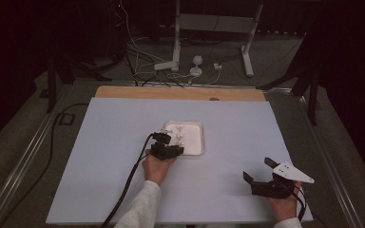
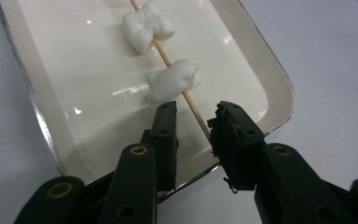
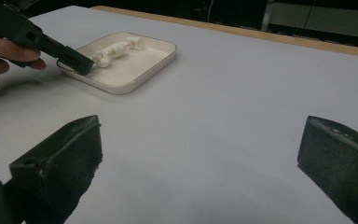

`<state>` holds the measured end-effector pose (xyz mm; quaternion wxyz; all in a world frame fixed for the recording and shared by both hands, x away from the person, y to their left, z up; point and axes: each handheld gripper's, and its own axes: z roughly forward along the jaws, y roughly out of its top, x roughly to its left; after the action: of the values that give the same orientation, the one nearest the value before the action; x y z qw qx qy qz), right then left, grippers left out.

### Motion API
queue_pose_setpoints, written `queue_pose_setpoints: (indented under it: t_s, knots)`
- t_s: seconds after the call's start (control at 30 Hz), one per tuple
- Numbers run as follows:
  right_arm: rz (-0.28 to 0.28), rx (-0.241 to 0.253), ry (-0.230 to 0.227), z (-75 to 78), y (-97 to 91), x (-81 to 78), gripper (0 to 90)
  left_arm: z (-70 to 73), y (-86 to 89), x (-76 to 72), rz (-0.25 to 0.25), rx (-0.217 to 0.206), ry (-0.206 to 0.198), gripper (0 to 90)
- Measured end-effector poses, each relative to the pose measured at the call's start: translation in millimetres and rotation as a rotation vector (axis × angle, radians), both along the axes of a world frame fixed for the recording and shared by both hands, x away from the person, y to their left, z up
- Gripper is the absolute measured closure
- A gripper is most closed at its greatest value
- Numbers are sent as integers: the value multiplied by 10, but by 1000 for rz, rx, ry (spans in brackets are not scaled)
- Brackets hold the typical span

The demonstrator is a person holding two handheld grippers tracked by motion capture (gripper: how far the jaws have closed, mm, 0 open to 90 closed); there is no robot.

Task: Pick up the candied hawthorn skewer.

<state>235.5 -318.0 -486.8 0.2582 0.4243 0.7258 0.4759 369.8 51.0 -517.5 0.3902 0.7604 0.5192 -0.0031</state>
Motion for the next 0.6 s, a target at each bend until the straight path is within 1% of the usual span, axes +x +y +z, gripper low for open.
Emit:
queue_pose_setpoints:
  t_s: [0.17, 0.27, 0.33, 0.43, 0.53, 0.6]
  knots:
    - [2, 0, 1, -2, 1, 3, 0, -17, -25, 13, 4, -50, 34, 703]
    - [2, -1, 2, -3, 3, 3, 0, -15, -41, 19, 8, -55, 49, 708]
    - [2, -1, 4, -6, 3, 4, 0, -18, -47, 24, 11, -56, 60, 735]
    - [3, -2, 7, -7, 6, 5, 0, -28, -54, 30, 19, -69, 78, 788]
    - [4, -2, 6, -7, 4, 4, 0, -36, -50, 33, 24, -73, 91, 856]
    - [3, -1, 6, -7, 3, 4, 0, -31, -43, 37, 29, -83, 93, 864]
